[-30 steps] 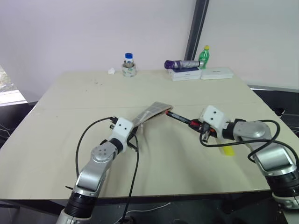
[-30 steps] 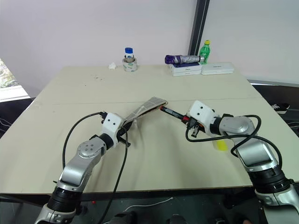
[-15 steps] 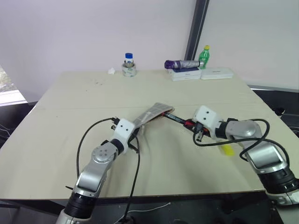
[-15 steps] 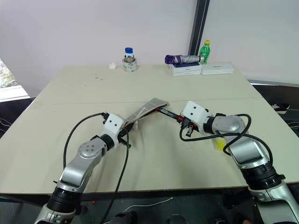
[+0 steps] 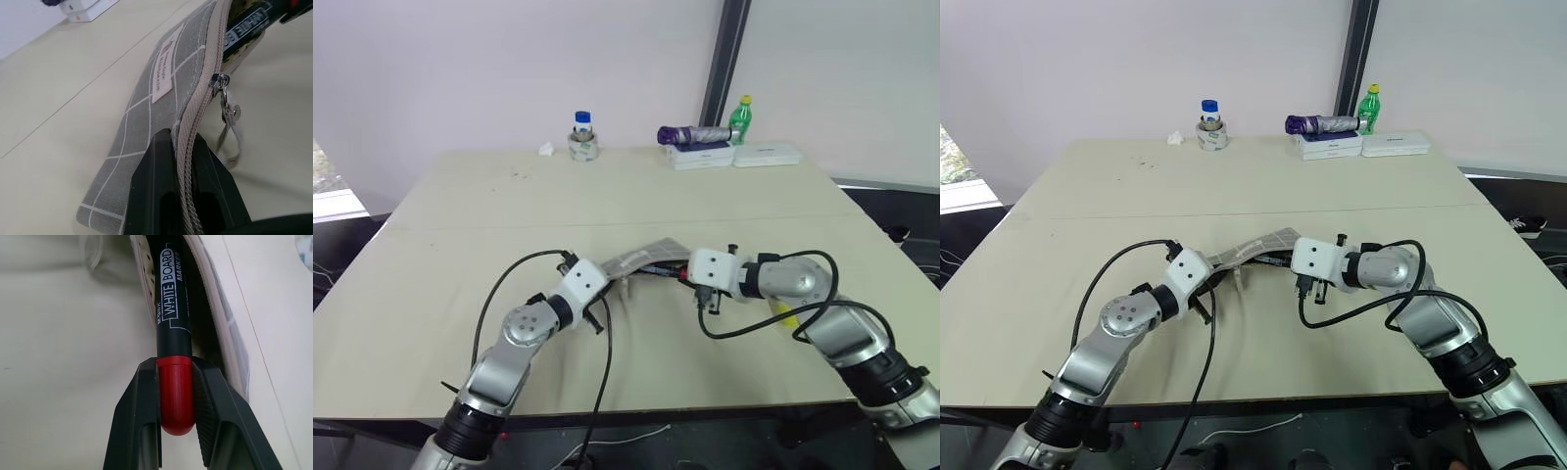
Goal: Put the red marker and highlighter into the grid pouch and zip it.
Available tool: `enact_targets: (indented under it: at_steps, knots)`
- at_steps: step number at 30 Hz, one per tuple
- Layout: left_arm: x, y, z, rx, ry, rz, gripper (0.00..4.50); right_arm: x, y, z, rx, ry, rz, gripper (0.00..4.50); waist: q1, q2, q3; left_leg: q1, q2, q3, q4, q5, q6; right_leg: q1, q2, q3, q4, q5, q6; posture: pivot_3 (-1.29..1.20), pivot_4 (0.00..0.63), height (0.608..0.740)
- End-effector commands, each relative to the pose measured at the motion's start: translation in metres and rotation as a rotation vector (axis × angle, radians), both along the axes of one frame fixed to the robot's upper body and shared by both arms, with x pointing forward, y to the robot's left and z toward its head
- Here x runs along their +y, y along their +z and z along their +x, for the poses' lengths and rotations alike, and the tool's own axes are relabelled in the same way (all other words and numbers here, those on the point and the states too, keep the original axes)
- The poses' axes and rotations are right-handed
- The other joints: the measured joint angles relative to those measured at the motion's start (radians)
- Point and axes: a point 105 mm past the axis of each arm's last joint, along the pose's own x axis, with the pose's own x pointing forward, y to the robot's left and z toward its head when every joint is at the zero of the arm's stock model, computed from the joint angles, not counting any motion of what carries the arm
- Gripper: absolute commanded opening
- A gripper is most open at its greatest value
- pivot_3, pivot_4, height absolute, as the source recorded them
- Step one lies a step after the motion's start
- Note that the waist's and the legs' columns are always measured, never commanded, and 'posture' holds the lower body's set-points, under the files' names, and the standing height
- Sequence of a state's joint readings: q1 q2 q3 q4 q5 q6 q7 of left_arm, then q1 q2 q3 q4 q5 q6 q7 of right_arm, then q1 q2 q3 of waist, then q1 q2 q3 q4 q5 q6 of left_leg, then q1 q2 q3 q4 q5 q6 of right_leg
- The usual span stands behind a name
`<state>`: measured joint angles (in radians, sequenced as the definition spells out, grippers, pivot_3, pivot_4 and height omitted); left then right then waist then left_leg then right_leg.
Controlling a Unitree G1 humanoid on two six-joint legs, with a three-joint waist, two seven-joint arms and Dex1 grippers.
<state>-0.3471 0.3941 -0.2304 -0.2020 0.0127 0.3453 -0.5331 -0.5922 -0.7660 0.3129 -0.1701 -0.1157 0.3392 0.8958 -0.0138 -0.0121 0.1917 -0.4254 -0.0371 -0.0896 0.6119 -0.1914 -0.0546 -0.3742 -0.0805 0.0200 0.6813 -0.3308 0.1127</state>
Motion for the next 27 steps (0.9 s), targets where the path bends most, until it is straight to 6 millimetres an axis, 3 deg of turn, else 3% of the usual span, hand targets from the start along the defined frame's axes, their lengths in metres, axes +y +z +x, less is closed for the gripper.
enact_targets:
  at_steps: [1,4,11,15,17,20,23,27]
  knots:
    - [-0.014,0.009,-0.01,-0.054,-0.092,0.019,0.0,0.018,0.013,-0.004,-0.069,0.082,-0.02,0.34,0.0,0.0,0.0,0.0,0.0,0.0,0.0,0.0,0.0,0.0,0.0,0.0,0.0,0.0,0.0,0.0,0.15,0.74]
    - [-0.013,0.009,-0.009,-0.054,-0.084,0.015,0.0,0.021,0.015,-0.004,-0.058,0.085,-0.003,0.34,0.0,0.0,0.0,0.0,0.0,0.0,0.0,0.0,0.0,0.0,0.0,0.0,0.0,0.0,0.0,0.0,0.15,0.74]
    - [-0.008,0.01,-0.004,-0.021,-0.019,-0.042,0.0,0.015,0.037,-0.008,-0.071,0.065,0.066,3.91,0.002,0.0,0.0,0.0,0.0,0.0,0.0,0.0,0.0,0.0,0.0,0.0,0.0,0.0,0.0,0.0,0.15,0.74]
    - [-0.006,0.013,0.005,0.01,0.054,-0.109,0.0,0.0,0.055,-0.017,-0.046,0.022,0.158,3.91,0.002,0.0,0.0,0.0,0.0,-0.001,0.0,0.0,0.0,0.0,0.0,0.0,0.0,0.0,0.0,0.0,0.15,0.74]
    - [-0.006,0.013,0.01,0.034,0.096,-0.142,0.0,-0.023,0.059,-0.018,-0.012,-0.066,0.204,3.91,0.004,0.0,0.0,0.0,0.0,-0.001,0.001,0.0,0.0,0.001,0.0,-0.001,0.0,0.0,0.0,0.0,0.15,0.74]
    - [-0.007,0.011,0.016,0.064,0.139,-0.162,0.0,-0.067,0.052,-0.017,0.037,-0.252,0.237,3.91,0.016,-0.001,0.0,0.0,0.0,-0.002,0.001,0.0,0.001,0.002,-0.001,-0.001,0.0,0.0,0.0,0.0,0.15,0.74]
    - [-0.011,0.01,0.02,0.067,0.146,-0.162,0.0,-0.112,0.031,-0.015,0.111,-0.487,0.303,3.91,0.016,-0.001,0.0,0.0,0.0,0.0,0.001,0.0,0.001,0.002,-0.001,-0.001,-0.001,0.0,0.0,0.0,0.15,0.74]
    - [-0.017,0.011,0.022,0.068,0.137,-0.167,0.0,-0.148,0.003,-0.019,0.182,-0.694,0.364,3.91,0.014,-0.001,0.0,0.0,0.0,0.0,0.001,0.0,0.001,0.001,0.0,0.0,0.0,0.0,0.0,0.0,0.15,0.74]
